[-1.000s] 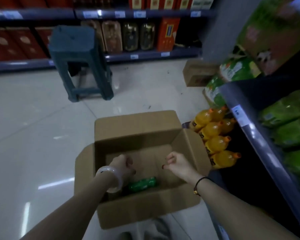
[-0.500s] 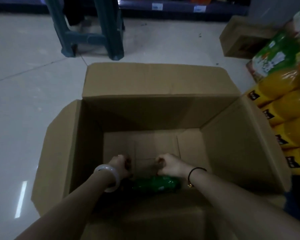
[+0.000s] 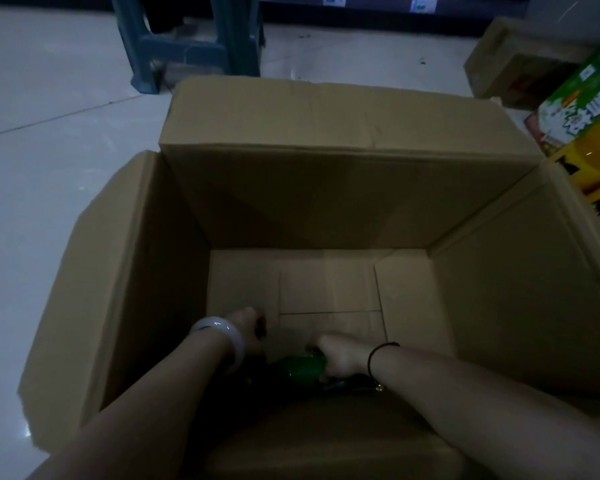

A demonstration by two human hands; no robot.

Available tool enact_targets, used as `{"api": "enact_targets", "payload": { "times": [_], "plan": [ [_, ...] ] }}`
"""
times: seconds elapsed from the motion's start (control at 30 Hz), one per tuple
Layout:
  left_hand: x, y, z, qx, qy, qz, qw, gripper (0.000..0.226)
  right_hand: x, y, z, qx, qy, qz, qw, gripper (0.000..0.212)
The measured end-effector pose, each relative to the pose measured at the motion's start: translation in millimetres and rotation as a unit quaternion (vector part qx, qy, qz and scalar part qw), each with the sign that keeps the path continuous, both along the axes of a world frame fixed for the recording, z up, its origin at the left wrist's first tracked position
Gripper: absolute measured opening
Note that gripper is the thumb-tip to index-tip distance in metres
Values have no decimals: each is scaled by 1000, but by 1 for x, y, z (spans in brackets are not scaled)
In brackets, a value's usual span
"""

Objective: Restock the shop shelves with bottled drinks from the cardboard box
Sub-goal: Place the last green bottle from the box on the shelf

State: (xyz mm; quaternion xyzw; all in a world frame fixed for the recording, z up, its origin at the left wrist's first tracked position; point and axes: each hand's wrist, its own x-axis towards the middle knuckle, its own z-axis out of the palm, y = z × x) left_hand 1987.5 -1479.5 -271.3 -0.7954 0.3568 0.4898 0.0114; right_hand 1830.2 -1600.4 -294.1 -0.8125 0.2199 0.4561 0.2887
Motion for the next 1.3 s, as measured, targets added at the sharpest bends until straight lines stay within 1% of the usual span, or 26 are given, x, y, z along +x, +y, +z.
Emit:
{"api": "enact_targets", "payload": {
  "times": [0.07, 0.13, 0.2, 0.3, 0.37, 0.43, 0.53, 0.6, 0.67, 0.73, 0.8, 0.87, 0.93, 0.97, 1.0, 1.03, 1.1, 1.13, 1.23, 1.3],
  "plan": [
    [-2, 4, -3, 14, 4, -11, 1000, 46, -3, 3, -4, -24, -11, 26, 999, 52],
    [-3, 7, -5, 25, 6, -18, 1000, 47, -5, 4, -7, -44, -22, 41, 998, 57],
    [-2, 8, -6, 32, 13, -28, 999, 48, -7, 4, -8, -44, -28, 34, 998, 56],
    [-1, 9, -7, 38, 28, -26, 999, 46, -9, 3, -10, -15, -25, -8, 1000, 53],
    [2, 13, -10, 46, 34, -22, 998, 50, -9, 2, -9, -7, -25, -22, 999, 53],
    [4, 15, -13, 47, 34, -19, 998, 51, -9, 1, -10, -7, -25, -19, 999, 51],
    [7, 17, -19, 36, 25, -11, 999, 43, -10, -5, -9, -22, -23, 1, 999, 48],
    [9, 18, -23, 38, 13, -1, 999, 43, -9, -11, -7, -33, -20, -1, 999, 49],
    [9, 17, -24, 46, 11, 9, 999, 50, -8, -17, -4, -39, -9, -24, 999, 50],
    [11, 16, -26, 72, 5, -3, 997, 48, -8, -24, 0, -41, -2, -50, 998, 61],
    [17, 15, -55, 118, 9, -6, 993, 41, -8, -30, 3, -28, -4, -84, 996, 67],
    [27, 15, -89, 152, 21, 11, 988, 41, -8, -34, 7, -22, -21, -114, 993, 71],
    [29, 16, -77, 134, 7, 32, 990, 46, -6, -39, 11, -35, -45, -142, 988, 75],
    [22, 14, -51, 114, 11, 47, 992, 52, -5, -42, 14, -40, -55, -160, 985, 77],
    [12, 7, -14, 83, 16, 71, 994, 53, -5, -45, 19, -38, -64, -184, 980, 79],
    [7, 2, 5, 52, 16, 105, 993, 48, -4, -48, 25, -27, -74, -218, 973, 78],
    [3, -9, 31, -7, 12, 164, 986, 33, -2, -54, 43, 4, -111, -298, 948, 70],
    [4, -15, 42, -34, 3, 179, 983, 31, -1, -57, 54, 11, -140, -332, 933, 67],
    [7, -32, 82, -100, -15, 224, 969, 38, 3, -63, 96, 9, -222, -412, 884, 66],
    [7, -41, 115, -124, -18, 224, 966, 39, 5, -67, 131, 13, -263, -456, 850, 64]
  ]
}}
